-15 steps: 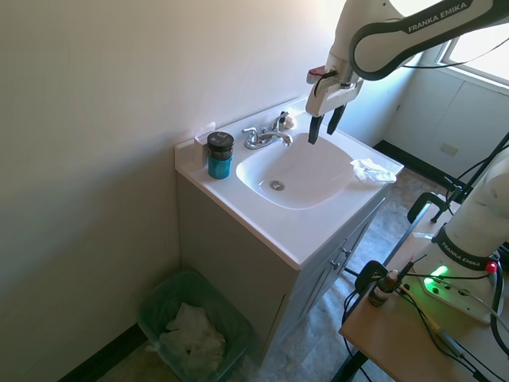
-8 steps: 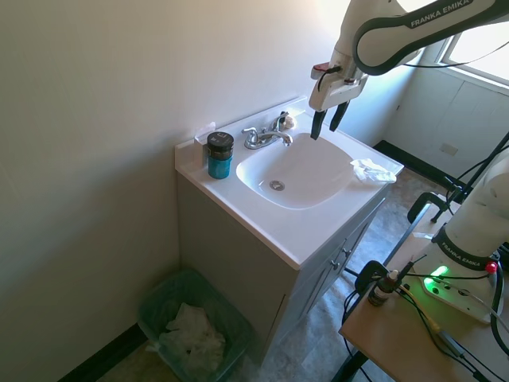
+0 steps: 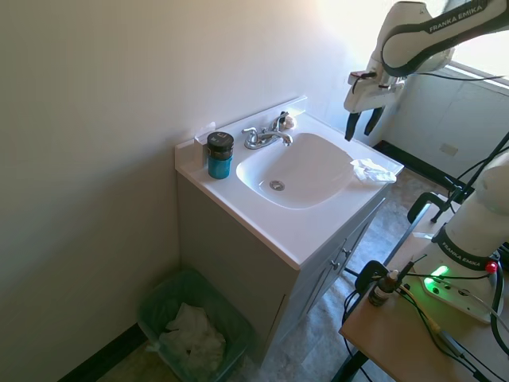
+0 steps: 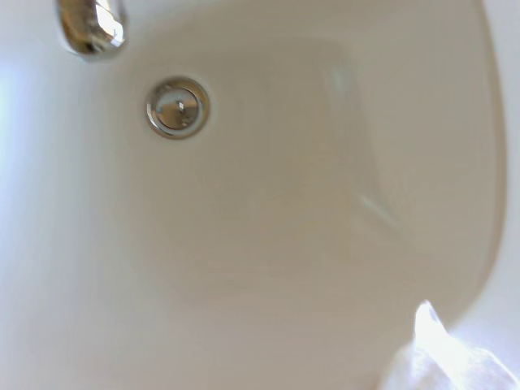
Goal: Throw the tissue in the trash bin
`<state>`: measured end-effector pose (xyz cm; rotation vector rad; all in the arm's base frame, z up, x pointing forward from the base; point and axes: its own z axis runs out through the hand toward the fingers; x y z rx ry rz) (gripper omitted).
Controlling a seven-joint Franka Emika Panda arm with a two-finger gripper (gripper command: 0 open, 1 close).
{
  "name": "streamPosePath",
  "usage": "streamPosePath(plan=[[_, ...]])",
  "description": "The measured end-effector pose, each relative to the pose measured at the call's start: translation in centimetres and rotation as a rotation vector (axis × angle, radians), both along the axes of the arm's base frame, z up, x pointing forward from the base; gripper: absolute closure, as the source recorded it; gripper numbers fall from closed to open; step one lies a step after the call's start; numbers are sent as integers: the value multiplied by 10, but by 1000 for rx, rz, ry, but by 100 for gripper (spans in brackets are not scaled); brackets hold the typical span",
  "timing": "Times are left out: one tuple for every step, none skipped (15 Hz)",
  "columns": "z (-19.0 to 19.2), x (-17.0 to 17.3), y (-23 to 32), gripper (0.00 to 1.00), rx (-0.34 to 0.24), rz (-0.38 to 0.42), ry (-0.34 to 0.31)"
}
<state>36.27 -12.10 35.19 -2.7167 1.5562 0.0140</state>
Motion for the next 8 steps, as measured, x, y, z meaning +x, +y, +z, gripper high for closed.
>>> streamPosePath(plan=[[-9, -10, -10, 0, 0, -11, 7], [-17, -19, -19, 0, 1, -19, 15], [-20, -24, -25, 0, 0, -25, 20], [-19, -26, -32, 0, -2, -29, 19], [-19, -28, -37, 0, -4, -31, 20], [-20, -30, -41, 0, -8, -31, 25], [-22, -32, -43, 0, -11, -29, 31], [-24, -33, -45, 0, -11, -26, 38]])
